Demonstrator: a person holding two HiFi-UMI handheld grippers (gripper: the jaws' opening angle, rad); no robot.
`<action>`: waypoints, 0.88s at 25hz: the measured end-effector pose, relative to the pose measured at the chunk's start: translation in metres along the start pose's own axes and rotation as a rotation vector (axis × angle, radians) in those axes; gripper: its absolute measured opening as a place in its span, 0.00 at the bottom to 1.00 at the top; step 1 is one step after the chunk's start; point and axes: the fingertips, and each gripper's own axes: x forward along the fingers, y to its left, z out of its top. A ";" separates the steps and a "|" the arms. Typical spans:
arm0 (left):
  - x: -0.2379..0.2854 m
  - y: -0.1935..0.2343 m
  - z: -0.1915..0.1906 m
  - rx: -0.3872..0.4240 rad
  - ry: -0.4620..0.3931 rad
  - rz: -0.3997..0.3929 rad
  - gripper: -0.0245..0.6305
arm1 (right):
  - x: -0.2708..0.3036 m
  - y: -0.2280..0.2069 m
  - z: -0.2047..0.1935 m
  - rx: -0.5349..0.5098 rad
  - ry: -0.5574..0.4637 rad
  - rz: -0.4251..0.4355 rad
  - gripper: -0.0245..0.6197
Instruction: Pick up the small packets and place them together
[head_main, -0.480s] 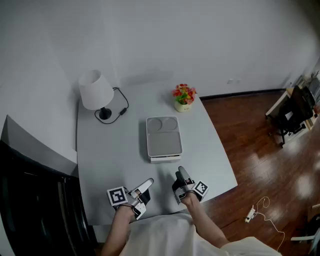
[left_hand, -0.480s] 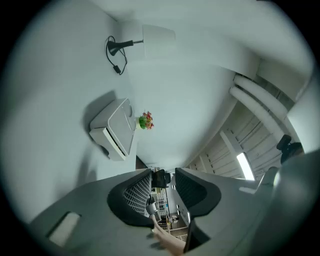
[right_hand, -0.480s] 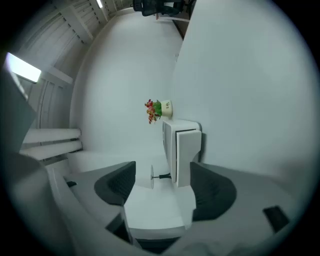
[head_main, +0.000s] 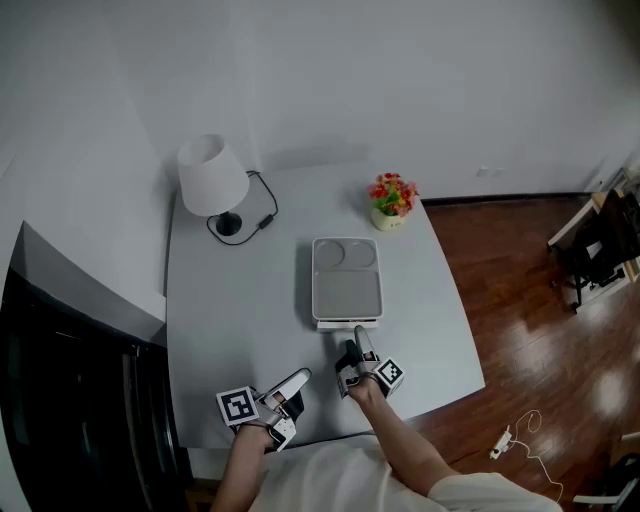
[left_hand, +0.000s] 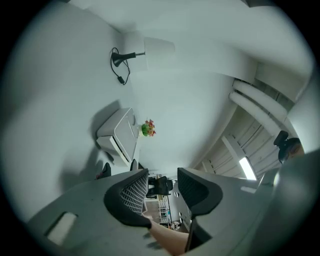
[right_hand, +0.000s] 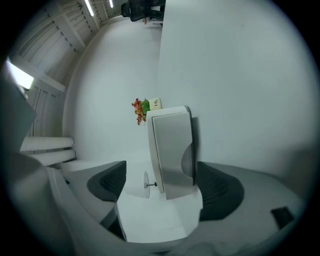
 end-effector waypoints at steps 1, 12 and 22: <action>-0.002 0.000 0.001 -0.001 -0.008 0.003 0.30 | 0.005 -0.003 0.002 0.007 -0.012 0.002 0.75; -0.021 0.002 0.011 0.027 -0.083 0.033 0.30 | 0.035 -0.002 0.012 0.035 -0.089 0.029 0.64; -0.035 0.007 0.028 0.272 -0.171 0.141 0.32 | 0.028 -0.010 0.013 -0.042 -0.064 -0.008 0.46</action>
